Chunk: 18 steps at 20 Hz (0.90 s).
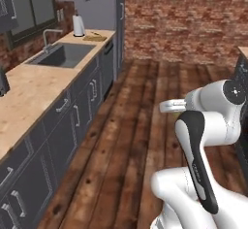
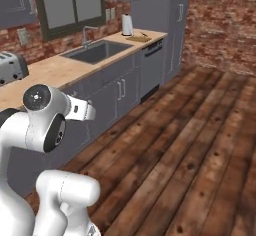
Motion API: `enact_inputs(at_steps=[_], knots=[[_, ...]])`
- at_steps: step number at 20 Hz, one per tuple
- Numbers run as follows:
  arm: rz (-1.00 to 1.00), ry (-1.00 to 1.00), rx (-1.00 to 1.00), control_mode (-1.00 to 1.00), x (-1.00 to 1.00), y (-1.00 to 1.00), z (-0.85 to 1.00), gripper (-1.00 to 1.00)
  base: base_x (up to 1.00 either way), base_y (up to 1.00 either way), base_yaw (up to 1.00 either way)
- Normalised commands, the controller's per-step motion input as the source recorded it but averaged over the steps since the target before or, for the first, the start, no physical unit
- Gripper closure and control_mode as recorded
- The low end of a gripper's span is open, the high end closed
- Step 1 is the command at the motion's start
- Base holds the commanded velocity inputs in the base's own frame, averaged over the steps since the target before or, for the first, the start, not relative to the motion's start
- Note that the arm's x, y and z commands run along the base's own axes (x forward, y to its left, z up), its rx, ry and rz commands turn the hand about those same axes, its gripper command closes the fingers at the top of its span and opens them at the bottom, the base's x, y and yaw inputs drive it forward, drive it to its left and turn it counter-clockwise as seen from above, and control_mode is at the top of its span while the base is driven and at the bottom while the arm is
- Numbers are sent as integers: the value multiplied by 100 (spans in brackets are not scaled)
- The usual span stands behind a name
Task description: Retrieve the sausage and cheese from the fridge and place them on the cutting board on the counter.
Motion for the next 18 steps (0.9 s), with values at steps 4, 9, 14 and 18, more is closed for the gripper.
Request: enact_inputs(at_steps=[4,9,14,18], knots=[[0,0,0,100,0,0,0,100,94,6,0],[0,0,0,100,0,0,0,100,94,2,0],[0,0,0,100,0,0,0,100,94,-1,0],[0,0,0,100,0,0,0,100,94,-2,0]])
